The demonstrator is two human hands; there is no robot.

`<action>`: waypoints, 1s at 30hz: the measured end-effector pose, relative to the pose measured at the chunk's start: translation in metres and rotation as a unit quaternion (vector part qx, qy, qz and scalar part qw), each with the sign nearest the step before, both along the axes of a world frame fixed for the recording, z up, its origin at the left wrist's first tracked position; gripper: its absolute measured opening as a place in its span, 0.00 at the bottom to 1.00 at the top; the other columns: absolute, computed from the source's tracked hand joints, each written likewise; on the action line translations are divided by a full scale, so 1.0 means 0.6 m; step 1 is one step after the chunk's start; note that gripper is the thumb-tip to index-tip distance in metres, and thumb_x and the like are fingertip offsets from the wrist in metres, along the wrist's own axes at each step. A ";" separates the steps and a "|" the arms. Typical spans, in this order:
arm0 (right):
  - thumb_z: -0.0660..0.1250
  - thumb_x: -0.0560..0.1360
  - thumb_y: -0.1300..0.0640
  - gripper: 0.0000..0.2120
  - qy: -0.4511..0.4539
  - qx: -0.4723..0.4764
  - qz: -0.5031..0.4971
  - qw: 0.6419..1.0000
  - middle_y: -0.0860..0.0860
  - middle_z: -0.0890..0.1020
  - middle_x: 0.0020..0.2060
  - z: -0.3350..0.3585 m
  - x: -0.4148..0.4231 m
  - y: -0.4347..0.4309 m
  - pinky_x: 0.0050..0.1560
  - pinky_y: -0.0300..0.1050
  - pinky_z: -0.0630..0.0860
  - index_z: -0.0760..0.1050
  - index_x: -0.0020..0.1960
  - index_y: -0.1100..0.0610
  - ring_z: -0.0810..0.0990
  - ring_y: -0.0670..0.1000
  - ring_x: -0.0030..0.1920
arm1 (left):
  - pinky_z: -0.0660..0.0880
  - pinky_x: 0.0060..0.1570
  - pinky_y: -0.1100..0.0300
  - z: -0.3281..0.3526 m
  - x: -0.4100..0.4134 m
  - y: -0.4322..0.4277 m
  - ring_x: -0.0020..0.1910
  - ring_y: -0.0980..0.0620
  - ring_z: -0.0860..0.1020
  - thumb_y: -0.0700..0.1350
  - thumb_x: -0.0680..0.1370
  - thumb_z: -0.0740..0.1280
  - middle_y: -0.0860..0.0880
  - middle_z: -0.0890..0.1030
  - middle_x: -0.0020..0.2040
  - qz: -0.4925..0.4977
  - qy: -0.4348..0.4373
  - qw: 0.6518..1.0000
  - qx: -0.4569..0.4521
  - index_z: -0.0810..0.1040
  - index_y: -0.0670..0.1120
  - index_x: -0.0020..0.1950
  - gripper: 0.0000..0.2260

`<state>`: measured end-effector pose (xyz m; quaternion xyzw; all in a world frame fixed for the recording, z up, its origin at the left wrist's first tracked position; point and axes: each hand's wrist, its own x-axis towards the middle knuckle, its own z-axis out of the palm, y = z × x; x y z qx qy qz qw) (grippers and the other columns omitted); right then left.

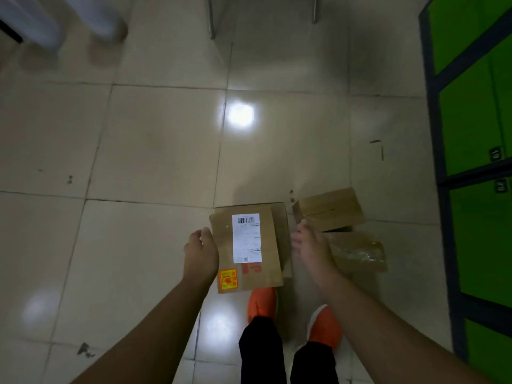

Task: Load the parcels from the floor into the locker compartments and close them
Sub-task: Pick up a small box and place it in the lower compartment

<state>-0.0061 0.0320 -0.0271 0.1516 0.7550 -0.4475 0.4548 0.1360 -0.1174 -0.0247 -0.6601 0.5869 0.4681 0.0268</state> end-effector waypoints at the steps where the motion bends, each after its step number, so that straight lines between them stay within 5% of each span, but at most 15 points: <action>1: 0.57 0.84 0.43 0.12 0.011 0.018 -0.005 1.000 0.60 0.83 0.58 -0.026 0.004 -0.007 0.56 0.54 0.80 0.75 0.49 0.46 0.82 0.58 0.55 | 0.68 0.59 0.53 -0.025 0.001 -0.005 0.62 0.44 0.74 0.54 0.87 0.50 0.45 0.76 0.66 0.010 -0.007 1.000 0.018 0.72 0.42 0.72 0.22; 4: 0.54 0.85 0.44 0.16 0.027 0.057 0.010 0.998 0.63 0.81 0.58 -0.082 0.014 -0.022 0.57 0.53 0.79 0.73 0.44 0.48 0.80 0.62 0.58 | 0.67 0.70 0.49 -0.093 0.004 -0.019 0.72 0.40 0.72 0.61 0.86 0.48 0.41 0.73 0.74 0.029 -0.005 0.998 0.052 0.69 0.42 0.77 0.30; 6: 0.52 0.86 0.44 0.16 0.027 0.065 0.045 0.996 0.60 0.82 0.57 -0.108 0.016 -0.025 0.45 0.41 0.74 0.75 0.52 0.50 0.79 0.57 0.55 | 0.70 0.72 0.44 -0.146 0.015 -0.024 0.69 0.41 0.75 0.72 0.78 0.45 0.42 0.77 0.71 0.022 0.000 0.998 0.060 0.73 0.45 0.74 0.40; 9: 0.50 0.86 0.43 0.20 0.006 0.055 0.092 0.994 0.58 0.82 0.52 -0.150 0.024 -0.025 0.38 0.41 0.69 0.76 0.59 0.53 0.79 0.51 0.46 | 0.74 0.68 0.40 -0.280 0.066 -0.020 0.64 0.44 0.80 0.83 0.68 0.39 0.46 0.82 0.66 -0.011 0.007 0.998 0.055 0.77 0.53 0.69 0.49; 15: 0.55 0.86 0.44 0.19 -0.038 0.017 0.123 0.991 0.50 0.86 0.47 -0.196 0.057 -0.014 0.38 0.41 0.78 0.80 0.61 0.52 0.85 0.49 0.46 | 0.77 0.66 0.41 -0.221 0.065 0.033 0.62 0.46 0.81 0.82 0.71 0.48 0.49 0.82 0.64 0.023 0.063 0.990 0.121 0.72 0.52 0.73 0.44; 19: 0.55 0.86 0.43 0.18 -0.040 0.016 0.099 0.994 0.48 0.86 0.45 -0.180 0.057 -0.007 0.40 0.43 0.79 0.80 0.60 0.51 0.86 0.50 0.45 | 0.79 0.62 0.43 -0.163 0.046 0.045 0.57 0.48 0.84 0.66 0.84 0.51 0.50 0.84 0.58 0.028 0.073 0.987 0.139 0.74 0.51 0.70 0.26; 24: 0.55 0.85 0.42 0.17 -0.015 0.013 0.078 0.997 0.49 0.85 0.46 -0.115 0.024 -0.010 0.42 0.44 0.79 0.79 0.58 0.49 0.85 0.50 0.46 | 0.79 0.63 0.44 -0.099 0.017 0.034 0.57 0.49 0.84 0.62 0.86 0.52 0.51 0.85 0.57 -0.001 0.092 0.987 0.133 0.77 0.52 0.67 0.21; 30: 0.51 0.71 0.20 0.36 0.051 0.005 0.102 0.993 0.46 0.87 0.45 0.024 -0.062 -0.011 0.50 0.52 0.83 0.80 0.57 0.46 0.86 0.50 0.45 | 0.78 0.64 0.44 0.020 -0.059 0.002 0.59 0.50 0.83 0.61 0.85 0.56 0.51 0.84 0.61 -0.069 0.129 0.981 0.129 0.76 0.56 0.65 0.16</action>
